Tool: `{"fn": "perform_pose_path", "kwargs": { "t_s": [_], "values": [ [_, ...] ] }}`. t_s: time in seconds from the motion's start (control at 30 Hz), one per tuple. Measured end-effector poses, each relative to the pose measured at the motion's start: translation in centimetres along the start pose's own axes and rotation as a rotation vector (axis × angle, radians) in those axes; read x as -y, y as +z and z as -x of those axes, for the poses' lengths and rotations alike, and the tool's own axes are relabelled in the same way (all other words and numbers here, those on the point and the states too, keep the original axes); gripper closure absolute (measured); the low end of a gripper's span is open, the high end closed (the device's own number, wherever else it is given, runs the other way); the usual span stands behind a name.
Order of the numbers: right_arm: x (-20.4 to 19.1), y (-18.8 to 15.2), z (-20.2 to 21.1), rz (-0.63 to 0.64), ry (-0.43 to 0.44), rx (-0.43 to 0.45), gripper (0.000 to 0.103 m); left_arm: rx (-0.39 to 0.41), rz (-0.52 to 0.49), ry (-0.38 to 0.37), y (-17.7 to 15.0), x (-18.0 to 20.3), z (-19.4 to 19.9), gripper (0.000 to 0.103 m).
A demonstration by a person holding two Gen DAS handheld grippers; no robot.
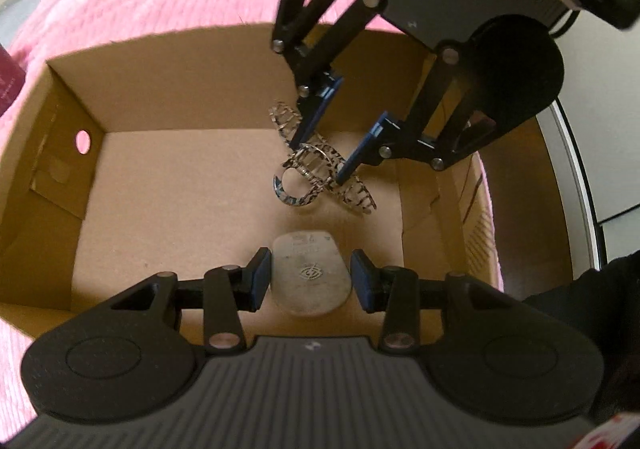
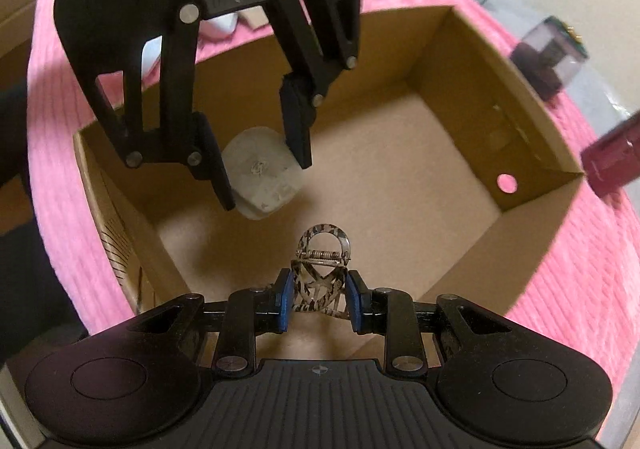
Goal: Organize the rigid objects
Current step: 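Carry the claw clip and beige plug together over the cardboard box, then open both tools to drop the clip and plug into the box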
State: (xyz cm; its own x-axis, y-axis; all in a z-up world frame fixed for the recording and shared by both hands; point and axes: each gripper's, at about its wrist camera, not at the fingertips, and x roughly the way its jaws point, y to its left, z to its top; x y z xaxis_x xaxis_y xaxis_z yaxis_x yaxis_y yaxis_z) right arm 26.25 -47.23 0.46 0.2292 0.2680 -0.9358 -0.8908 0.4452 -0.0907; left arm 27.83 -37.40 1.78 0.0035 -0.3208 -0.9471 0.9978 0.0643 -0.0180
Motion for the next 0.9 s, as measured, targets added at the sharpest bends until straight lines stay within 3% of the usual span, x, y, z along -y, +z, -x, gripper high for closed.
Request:
{"fn": "perform_pose_path", "kwargs": {
  "t_s": [0.4, 0.9],
  "values": [
    [0.9, 0.4, -2.6, 0.062, 0.065, -0.079, 0.079, -0.076, -0.001, -0.051, 0.1, -0.4, -3.5, 0.066],
    [3.1, 1.5, -4.0, 0.049, 0.099, -0.110, 0.079, -0.136, 0.005, -0.063, 0.7, 0.0, -5.0, 0.065]
  ]
}}
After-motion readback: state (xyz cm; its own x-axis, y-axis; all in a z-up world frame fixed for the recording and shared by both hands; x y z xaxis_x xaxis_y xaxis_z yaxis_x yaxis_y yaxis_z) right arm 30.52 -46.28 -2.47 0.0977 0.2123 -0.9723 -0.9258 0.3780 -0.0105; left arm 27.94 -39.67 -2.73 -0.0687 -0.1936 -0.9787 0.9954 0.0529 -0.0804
